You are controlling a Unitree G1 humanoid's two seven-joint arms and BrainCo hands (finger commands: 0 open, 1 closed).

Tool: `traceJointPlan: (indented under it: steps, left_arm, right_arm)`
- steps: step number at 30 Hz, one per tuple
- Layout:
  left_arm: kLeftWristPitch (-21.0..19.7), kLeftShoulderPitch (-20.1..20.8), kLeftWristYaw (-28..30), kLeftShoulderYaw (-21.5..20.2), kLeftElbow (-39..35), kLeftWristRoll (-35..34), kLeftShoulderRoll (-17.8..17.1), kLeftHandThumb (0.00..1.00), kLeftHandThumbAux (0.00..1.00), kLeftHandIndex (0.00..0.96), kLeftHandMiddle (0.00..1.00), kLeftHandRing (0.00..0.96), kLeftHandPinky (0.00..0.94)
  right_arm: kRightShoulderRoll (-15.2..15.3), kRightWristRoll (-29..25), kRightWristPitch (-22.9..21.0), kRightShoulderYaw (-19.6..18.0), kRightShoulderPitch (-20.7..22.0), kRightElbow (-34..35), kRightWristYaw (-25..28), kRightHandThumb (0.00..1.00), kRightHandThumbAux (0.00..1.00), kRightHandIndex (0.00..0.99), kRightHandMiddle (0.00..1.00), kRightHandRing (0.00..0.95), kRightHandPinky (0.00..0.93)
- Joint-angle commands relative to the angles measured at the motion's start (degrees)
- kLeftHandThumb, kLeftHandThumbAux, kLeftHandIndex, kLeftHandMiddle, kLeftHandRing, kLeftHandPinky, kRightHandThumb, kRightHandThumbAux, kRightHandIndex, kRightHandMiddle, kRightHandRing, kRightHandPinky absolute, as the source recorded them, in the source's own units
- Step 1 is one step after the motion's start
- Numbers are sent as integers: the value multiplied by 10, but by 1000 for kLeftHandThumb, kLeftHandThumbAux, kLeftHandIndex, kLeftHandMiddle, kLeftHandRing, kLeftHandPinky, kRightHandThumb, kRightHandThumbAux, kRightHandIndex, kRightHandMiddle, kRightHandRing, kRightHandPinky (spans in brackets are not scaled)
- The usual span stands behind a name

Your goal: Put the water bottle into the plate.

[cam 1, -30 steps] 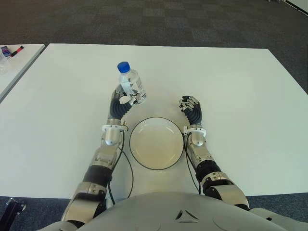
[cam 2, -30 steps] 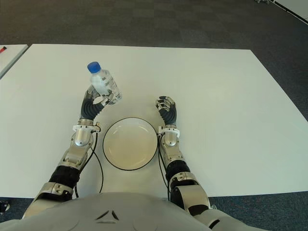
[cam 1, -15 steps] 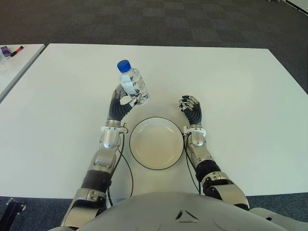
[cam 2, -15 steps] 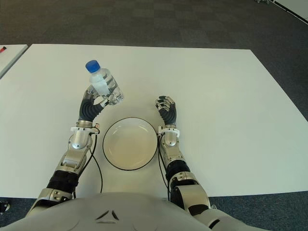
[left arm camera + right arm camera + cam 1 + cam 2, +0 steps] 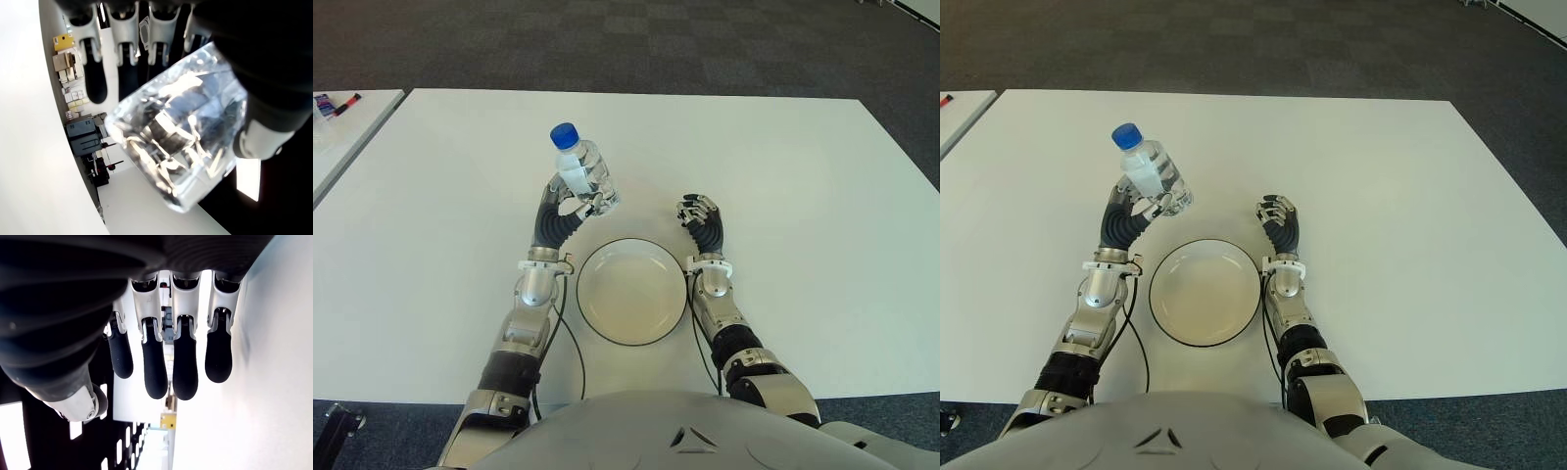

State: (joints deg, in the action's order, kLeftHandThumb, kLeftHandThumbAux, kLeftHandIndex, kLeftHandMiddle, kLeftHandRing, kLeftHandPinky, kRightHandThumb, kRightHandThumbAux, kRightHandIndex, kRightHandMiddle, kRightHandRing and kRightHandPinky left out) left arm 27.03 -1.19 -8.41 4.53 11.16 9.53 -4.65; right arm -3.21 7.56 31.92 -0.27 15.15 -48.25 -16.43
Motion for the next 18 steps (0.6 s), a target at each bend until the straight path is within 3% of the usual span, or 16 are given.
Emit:
traceJointPlan:
  steps: [1, 18]
  left_arm:
    - [6, -2, 11, -3, -18, -7, 2, 950, 645, 394, 523, 532, 663]
    - [0, -30, 37, 14, -40, 0, -1, 949, 644, 391, 532, 530, 625]
  right_arm:
    - [0, -3, -9, -1, -13, -22, 5, 941, 670, 351, 487, 527, 573]
    - [-1, -1, -10, -2, -10, -27, 3, 941, 669, 355, 487, 520, 555]
